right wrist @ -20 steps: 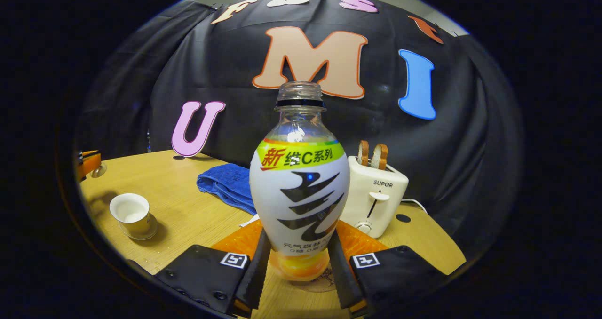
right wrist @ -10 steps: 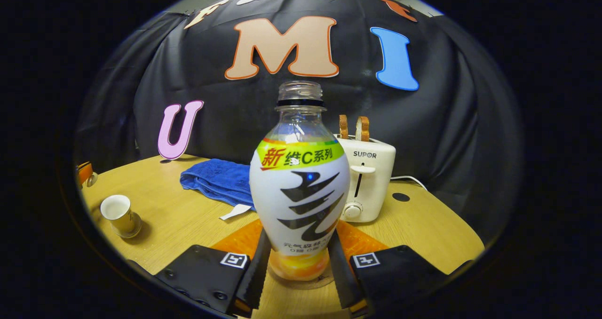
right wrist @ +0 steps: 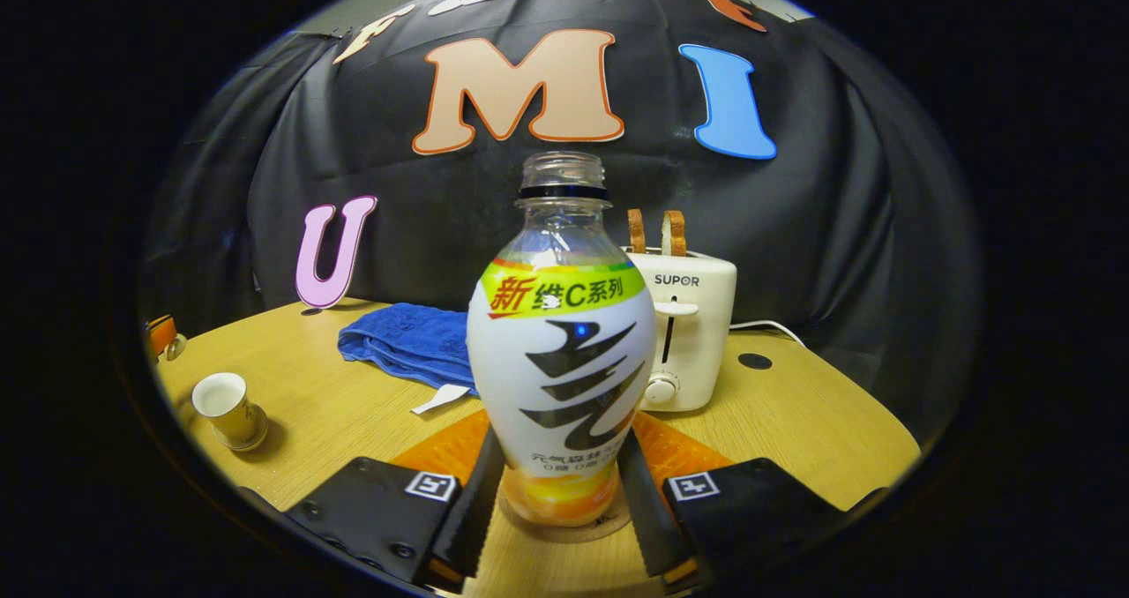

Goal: Open the teacup lid with one hand, grasp the water bottle and pour water into the teacup with the other hand; after pouring, place the water bottle on the coaster and then close the teacup lid.

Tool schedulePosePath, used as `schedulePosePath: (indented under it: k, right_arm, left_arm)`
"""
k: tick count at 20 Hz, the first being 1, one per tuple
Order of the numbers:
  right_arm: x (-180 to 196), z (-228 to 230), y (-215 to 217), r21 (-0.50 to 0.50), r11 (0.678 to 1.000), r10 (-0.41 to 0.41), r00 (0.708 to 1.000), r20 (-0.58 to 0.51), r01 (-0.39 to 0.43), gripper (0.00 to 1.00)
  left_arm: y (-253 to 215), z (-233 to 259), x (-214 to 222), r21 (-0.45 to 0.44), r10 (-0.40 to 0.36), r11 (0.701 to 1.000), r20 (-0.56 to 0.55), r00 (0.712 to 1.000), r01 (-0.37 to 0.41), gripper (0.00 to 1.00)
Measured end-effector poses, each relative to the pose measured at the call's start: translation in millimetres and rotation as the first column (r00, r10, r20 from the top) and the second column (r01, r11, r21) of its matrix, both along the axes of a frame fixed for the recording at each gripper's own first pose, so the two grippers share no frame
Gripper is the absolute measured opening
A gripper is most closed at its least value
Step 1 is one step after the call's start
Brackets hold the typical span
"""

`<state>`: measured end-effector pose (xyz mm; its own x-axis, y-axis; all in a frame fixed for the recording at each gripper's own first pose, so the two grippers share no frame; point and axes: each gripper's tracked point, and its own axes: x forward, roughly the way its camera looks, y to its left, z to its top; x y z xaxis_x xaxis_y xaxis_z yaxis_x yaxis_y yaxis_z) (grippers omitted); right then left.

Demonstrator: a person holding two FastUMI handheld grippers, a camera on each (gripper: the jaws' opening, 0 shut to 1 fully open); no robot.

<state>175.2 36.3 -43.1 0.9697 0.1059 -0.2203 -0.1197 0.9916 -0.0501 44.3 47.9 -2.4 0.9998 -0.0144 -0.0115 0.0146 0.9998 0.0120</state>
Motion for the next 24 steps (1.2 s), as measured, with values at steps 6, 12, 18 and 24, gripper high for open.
schedulePosePath:
  k: [6, 12, 18, 24]
  right_arm:
    - [-5, -2, 3, -0.013, 1.0, 0.013, 1.0, 0.002, -0.013, 0.9]
    - [-18, -4, 0, -0.001, 1.0, 0.024, 1.0, 0.002, -0.024, 0.92]
    - [-56, 4, -10, 0.047, 0.999, 0.009, 0.999, 0.038, -0.011, 0.95]
    - [-90, 25, -26, 0.063, 0.998, -0.04, 0.987, 0.158, 0.031, 0.92]
  left_arm:
    - [0, -1, 0, 0.0, 0.0, 1.0, 0.0, 1.0, 0.0, 0.27]
    - [0, 0, 0, 0.0, -0.001, 1.0, 0.0, 1.0, 0.001, 0.27]
    - [-9, -1, 2, -0.004, -0.042, 0.999, 0.001, 0.999, 0.042, 0.27]
    - [-43, -1, 12, -0.012, -0.152, 0.988, -0.001, 0.988, 0.152, 0.27]
